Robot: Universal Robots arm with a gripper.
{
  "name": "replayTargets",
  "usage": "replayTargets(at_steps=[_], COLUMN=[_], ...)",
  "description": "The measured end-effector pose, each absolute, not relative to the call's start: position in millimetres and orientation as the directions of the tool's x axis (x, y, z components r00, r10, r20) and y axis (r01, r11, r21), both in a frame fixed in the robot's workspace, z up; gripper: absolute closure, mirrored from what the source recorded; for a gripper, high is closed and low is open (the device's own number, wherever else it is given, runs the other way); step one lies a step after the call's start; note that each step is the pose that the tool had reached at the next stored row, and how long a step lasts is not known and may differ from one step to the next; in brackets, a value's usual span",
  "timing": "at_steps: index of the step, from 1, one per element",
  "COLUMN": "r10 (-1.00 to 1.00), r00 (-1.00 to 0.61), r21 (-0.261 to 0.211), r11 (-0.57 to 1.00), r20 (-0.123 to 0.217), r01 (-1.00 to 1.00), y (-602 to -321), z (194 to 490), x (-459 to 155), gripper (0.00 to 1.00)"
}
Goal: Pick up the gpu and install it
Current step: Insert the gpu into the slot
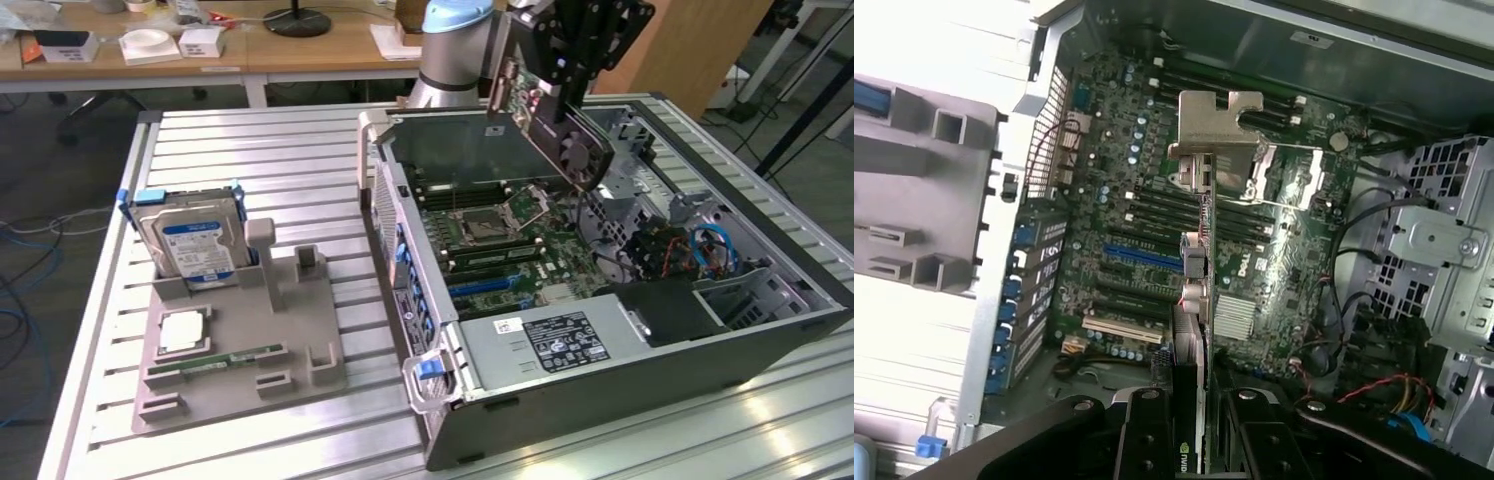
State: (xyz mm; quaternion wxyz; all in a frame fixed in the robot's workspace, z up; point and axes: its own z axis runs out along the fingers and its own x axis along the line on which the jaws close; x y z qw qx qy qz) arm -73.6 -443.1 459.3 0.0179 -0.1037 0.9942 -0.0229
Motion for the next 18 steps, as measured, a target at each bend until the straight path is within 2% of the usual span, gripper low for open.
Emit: replayTargets(at_steps=[18], r10=[-0.318], r00=[-0.948], r21=[-0.049], r11=[0.947], r20=[-0.031], r01=[-0.316], y=[-443.0], z=[459.2], x=[-73.6], gripper=[0.74])
